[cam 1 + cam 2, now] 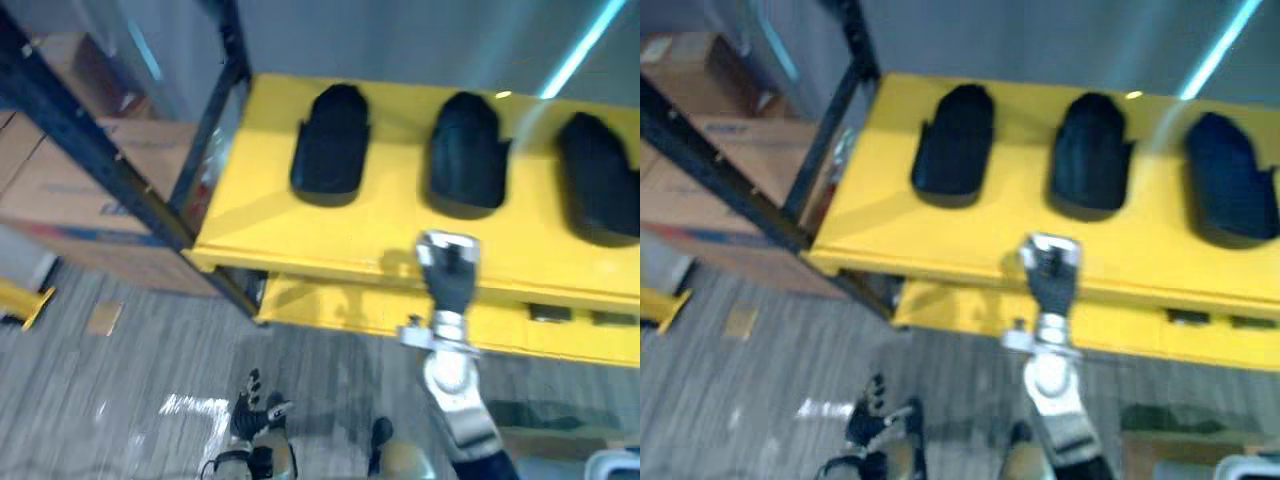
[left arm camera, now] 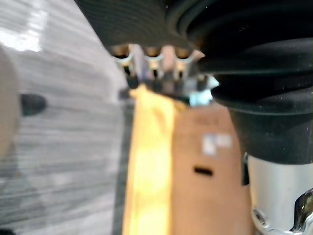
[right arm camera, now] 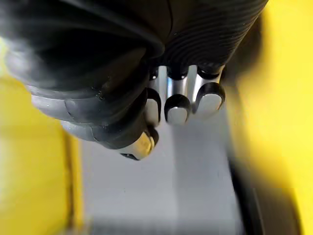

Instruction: Walk over and take plastic housings, then place them on the shelf

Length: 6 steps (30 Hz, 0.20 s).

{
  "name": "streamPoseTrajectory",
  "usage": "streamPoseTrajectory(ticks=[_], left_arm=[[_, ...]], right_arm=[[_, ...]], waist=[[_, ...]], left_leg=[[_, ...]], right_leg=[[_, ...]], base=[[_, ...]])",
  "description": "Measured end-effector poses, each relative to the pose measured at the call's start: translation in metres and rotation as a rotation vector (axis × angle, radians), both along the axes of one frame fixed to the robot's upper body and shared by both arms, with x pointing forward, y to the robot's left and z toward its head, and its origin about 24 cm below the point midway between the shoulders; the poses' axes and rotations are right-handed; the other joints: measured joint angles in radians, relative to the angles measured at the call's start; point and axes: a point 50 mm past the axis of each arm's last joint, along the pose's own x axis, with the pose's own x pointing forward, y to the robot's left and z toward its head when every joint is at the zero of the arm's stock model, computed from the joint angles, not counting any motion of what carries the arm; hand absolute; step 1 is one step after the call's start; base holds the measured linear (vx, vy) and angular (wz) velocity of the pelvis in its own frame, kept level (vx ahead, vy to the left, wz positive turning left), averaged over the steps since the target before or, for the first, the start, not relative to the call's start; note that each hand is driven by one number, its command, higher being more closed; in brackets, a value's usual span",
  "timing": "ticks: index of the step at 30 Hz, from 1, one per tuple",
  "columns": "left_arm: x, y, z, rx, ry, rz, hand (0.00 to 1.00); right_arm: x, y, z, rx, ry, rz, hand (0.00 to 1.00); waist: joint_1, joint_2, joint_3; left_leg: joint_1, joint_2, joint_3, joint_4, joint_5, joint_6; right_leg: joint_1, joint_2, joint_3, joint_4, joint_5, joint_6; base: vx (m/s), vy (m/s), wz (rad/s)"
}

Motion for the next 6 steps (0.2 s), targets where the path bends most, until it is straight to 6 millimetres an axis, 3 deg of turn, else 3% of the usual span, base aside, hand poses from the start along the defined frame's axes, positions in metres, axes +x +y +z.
streamPoseTrajectory(ticks=[2, 4, 6], left_arm=[[-0.002, 0.007, -0.009, 0.005, 0.055, 0.032, 0.00], [-0.011, 0.018, -0.018, -0.002, 0.118, 0.089, 0.00], [-0.015, 0.021, -0.022, -0.013, 0.146, 0.104, 0.00]], right_arm=[[-0.021, -0.023, -0.029, 0.001, 0.146, -0.100, 0.00], [-0.050, -0.049, -0.080, 0.098, 0.387, -0.232, 0.00], [-0.073, -0.064, -0.117, 0.174, 0.553, -0.339, 0.00]], waist=[[-0.029, -0.002, -0.029], [-0.067, -0.004, -0.057], [-0.084, 0.001, -0.072]], left_leg=[[0.016, 0.005, 0.025, 0.000, -0.009, -0.004], [0.036, 0.012, 0.060, 0.000, -0.017, -0.009], [0.039, 0.013, 0.074, 0.000, -0.018, -0.009]], right_leg=[[0.000, 0.007, 0.026, -0.006, 0.003, -0.001], [0.000, 0.015, 0.056, -0.013, 0.005, -0.003], [-0.002, 0.017, 0.071, -0.020, 0.010, -0.002]], base=[[0.01, -0.009, -0.50], [0.00, -0.001, -0.43], [0.00, 0.001, -0.19]])
